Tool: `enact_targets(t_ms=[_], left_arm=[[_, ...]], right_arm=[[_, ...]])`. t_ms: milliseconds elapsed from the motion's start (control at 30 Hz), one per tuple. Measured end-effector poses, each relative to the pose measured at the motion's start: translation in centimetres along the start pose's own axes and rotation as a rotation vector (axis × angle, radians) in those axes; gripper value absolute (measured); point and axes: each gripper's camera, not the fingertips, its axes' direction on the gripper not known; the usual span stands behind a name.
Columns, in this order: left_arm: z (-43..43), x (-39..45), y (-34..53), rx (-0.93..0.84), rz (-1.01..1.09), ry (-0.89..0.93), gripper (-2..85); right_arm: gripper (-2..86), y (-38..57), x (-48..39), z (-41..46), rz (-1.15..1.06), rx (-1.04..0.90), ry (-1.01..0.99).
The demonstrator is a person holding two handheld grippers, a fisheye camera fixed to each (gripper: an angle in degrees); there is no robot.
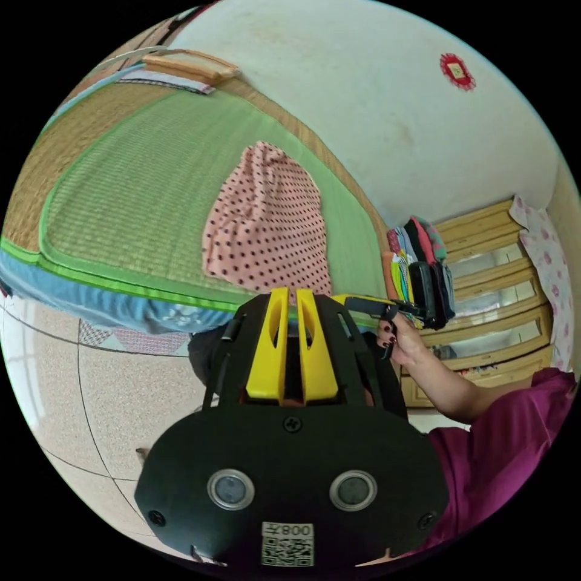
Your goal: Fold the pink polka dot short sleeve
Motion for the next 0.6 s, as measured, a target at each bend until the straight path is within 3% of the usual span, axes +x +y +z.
enact_targets(t_ms=[300, 600], left_arm=[[8.5, 1.8, -1.5, -0.233, -0.063, 0.129, 5.4], [11.0, 1.4, -2.7, -0.258, -0.102, 0.120, 1.9]], right_arm=[[1.1, 5.9, 5.2, -1.5, 0.168, 0.071, -0.169], [6.3, 8.9, 8.7, -1.1, 0.263, 0.108, -0.341]])
